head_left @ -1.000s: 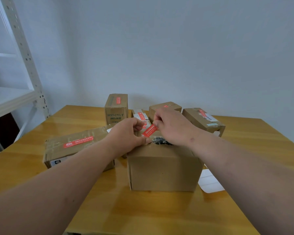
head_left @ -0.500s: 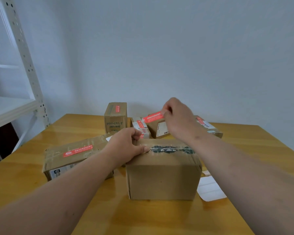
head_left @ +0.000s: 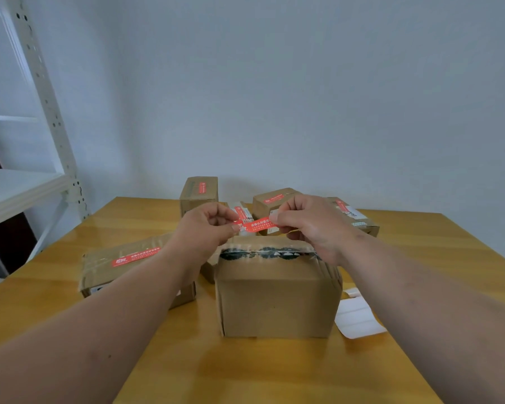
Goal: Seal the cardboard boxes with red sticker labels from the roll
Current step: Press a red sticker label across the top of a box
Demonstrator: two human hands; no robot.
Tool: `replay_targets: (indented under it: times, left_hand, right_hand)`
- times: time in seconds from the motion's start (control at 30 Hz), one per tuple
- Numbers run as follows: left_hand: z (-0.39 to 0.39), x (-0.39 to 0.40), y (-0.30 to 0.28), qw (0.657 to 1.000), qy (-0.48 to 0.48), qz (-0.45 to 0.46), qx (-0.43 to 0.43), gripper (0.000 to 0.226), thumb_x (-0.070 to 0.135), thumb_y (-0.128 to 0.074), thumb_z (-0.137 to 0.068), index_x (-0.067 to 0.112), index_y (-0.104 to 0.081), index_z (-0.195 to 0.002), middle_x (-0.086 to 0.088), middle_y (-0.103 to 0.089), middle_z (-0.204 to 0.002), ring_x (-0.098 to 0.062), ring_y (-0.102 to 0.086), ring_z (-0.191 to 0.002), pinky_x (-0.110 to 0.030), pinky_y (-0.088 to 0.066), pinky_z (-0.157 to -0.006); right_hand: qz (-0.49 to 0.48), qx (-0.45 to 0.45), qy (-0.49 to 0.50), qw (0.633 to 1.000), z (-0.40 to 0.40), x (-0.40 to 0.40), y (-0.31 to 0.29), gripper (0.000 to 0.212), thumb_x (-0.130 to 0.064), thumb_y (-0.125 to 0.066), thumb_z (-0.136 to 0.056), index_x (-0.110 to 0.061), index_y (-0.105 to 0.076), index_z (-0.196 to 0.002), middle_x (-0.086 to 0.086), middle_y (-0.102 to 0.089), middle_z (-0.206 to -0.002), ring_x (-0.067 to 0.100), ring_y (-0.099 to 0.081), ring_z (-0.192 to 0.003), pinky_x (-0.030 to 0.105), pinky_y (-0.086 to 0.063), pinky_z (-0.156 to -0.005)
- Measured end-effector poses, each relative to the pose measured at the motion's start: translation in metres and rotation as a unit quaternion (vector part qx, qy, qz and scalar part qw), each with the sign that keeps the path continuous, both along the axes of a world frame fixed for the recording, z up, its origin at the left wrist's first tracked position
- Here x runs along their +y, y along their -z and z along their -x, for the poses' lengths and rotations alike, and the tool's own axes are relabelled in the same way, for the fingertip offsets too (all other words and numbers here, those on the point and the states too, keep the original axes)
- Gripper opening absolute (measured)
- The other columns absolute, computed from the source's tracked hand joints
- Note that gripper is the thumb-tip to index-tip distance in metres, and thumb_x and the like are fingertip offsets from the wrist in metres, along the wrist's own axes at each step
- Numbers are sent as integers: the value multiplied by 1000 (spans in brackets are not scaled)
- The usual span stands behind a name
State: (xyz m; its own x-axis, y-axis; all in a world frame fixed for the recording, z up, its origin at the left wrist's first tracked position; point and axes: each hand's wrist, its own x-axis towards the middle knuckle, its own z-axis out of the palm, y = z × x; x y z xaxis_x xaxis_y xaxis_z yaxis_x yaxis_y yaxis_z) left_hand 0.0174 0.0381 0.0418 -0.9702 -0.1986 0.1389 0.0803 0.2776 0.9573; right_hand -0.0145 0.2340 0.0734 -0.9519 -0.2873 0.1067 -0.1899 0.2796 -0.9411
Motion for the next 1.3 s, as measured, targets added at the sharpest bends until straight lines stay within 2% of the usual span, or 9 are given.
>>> replay_targets:
  times: [0.27, 0.4, 0.47, 0.57, 0.73, 0.87, 1.03, 1.17, 1.3]
  left_hand:
    - [-3, 15, -9, 1000, -7, -12, -4, 13, 4, -69, -86, 15, -67, -91, -9, -73, -90, -22, -68, -90, -29, -53, -70]
    - [-9, 24, -15, 999, -14, -33, -11, 18, 4, -55, -94, 17, -67, -95, -3, -73, -89, -15, -69, -89, -30, -57, -76]
    - [-12, 27, -18, 998, -17, -55, -16, 20, 8, -50, -97, 18, -67, -99, -3, -72, -88, -15, -69, -88, -32, -58, -79]
    - [-17, 30, -20, 998, 2, -61, -5, 10, 25, -61, -95, 18, -67, -99, -2, -73, -88, -14, -70, -88, -31, -57, -78]
    - [-26, 35, -17, 996, 40, -76, -14, 15, 7, -70, -87, 13, -65, -99, -4, -74, -89, -14, -71, -83, -30, -55, -76]
    - [-35, 38, -13, 985, 78, -151, -30, 12, 4, -68, -88, 12, -64, -96, -2, -73, -82, -13, -70, -80, -32, -54, -82]
    - [-46, 47, -13, 973, 130, -188, -42, 16, 4, -67, -87, 10, -63, -101, -7, -72, -83, -13, -70, -74, -26, -52, -73]
    - [-52, 50, -16, 982, 112, -149, -31, 16, 8, -71, -85, 12, -64, -100, -9, -71, -83, -13, -69, -71, -23, -52, -67]
    - [-60, 50, -19, 996, 75, -52, -18, 20, 14, -77, -82, 9, -65, -98, -8, -73, -81, -12, -69, -69, -24, -50, -63]
  right_hand:
    - [49, 9, 27, 998, -5, 1, -2, 15, -8, -76, -79, -10, -62, -81, 0, -63, -72, 16, -57, -71, 30, -49, -68]
    - [42, 17, 43, 998, -7, 6, -2, 15, -9, -76, -79, -10, -62, -84, 2, -65, -76, 15, -59, -71, 30, -51, -69]
    - [33, 22, 49, 998, -8, 9, -3, 14, -9, -76, -79, -9, -63, -84, 3, -66, -79, 15, -59, -72, 31, -51, -69]
    - [29, 24, 46, 998, -13, 12, -4, 15, -7, -76, -79, -10, -62, -84, 4, -64, -78, 15, -58, -70, 31, -50, -68]
    - [27, 29, 31, 999, -24, 18, 0, 15, -8, -77, -78, -11, -62, -82, 2, -64, -77, 15, -57, -71, 30, -47, -67]
    - [28, 3, 15, 999, -32, 21, 6, 9, -8, -72, -83, -10, -64, -86, 4, -65, -79, 16, -59, -74, 30, -45, -68]
    - [43, -48, -50, 997, -47, 18, 6, 12, -5, -65, -87, -15, -64, -82, 4, -70, -77, 18, -64, -78, 32, -43, -74]
    - [49, -48, -72, 995, -56, 18, 0, 17, 0, -58, -87, -14, -65, -78, 4, -68, -73, 15, -63, -72, 32, -42, -73]
    - [48, -34, -75, 995, -63, 23, -3, 8, -3, -68, -83, -10, -68, -86, 7, -67, -79, 19, -62, -80, 31, -44, -73]
